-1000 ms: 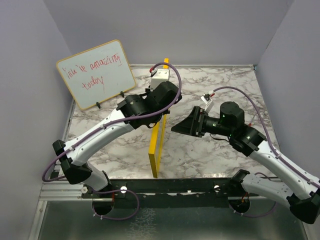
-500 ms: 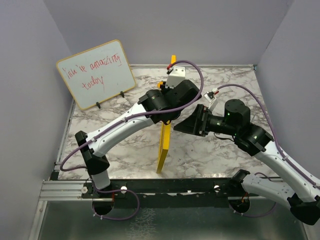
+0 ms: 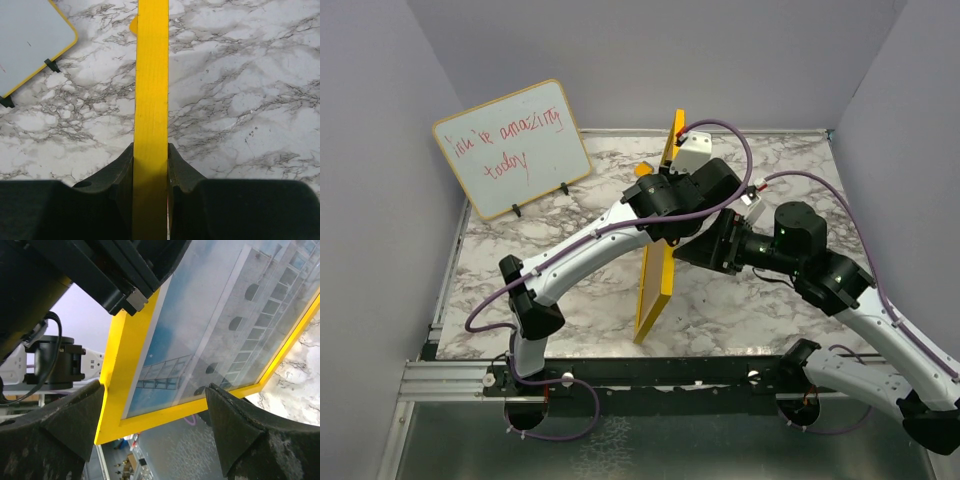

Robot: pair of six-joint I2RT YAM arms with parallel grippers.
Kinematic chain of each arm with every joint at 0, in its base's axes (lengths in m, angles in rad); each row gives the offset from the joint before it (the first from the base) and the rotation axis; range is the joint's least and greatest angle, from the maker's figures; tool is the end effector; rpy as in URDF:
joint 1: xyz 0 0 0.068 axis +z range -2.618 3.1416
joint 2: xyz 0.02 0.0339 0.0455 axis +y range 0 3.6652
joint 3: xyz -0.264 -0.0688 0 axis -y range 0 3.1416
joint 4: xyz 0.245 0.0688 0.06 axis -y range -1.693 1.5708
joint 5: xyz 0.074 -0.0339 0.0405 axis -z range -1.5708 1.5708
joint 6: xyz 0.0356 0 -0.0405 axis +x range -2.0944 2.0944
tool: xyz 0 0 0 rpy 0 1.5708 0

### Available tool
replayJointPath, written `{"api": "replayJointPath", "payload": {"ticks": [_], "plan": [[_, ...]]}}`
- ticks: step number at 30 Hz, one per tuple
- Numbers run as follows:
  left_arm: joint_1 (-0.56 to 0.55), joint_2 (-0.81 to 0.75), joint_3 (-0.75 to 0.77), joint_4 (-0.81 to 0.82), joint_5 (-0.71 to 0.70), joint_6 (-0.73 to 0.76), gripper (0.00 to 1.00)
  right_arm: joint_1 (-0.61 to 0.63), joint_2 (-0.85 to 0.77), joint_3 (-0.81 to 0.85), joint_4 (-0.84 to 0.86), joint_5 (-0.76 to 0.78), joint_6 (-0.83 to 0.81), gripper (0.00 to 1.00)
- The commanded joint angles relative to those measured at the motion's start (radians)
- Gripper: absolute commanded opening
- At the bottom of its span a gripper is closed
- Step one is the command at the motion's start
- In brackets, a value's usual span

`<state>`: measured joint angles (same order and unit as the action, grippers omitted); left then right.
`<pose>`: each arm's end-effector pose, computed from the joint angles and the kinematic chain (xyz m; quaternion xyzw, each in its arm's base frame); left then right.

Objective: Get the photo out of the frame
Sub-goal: Turn over the photo frame at the center of the board.

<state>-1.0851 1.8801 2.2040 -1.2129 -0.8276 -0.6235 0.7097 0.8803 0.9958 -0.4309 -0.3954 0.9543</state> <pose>0.1984 -0.3197 0.4237 0.0665 0.8708 0.0180 0.4868 0.1351 0.1341 0.3717 -0.0177 0.8018 0.5328 0.2702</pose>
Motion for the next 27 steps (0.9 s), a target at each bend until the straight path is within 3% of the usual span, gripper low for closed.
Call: {"api": "replayJointPath", "payload": {"ticks": [1, 19, 27], "plan": [[-0.007, 0.051, 0.046, 0.048, -0.103, -0.046, 0.0, -0.003, -0.048, -0.037, 0.013, 0.087, 0.082, 0.86], [-0.027, 0.159, 0.119, 0.045, -0.101, -0.094, 0.0, -0.002, -0.024, -0.065, 0.084, 0.101, 0.179, 0.86], [-0.029, 0.174, 0.134, 0.045, -0.124, -0.119, 0.0, -0.003, -0.029, -0.059, 0.058, 0.166, 0.184, 0.75]]}}
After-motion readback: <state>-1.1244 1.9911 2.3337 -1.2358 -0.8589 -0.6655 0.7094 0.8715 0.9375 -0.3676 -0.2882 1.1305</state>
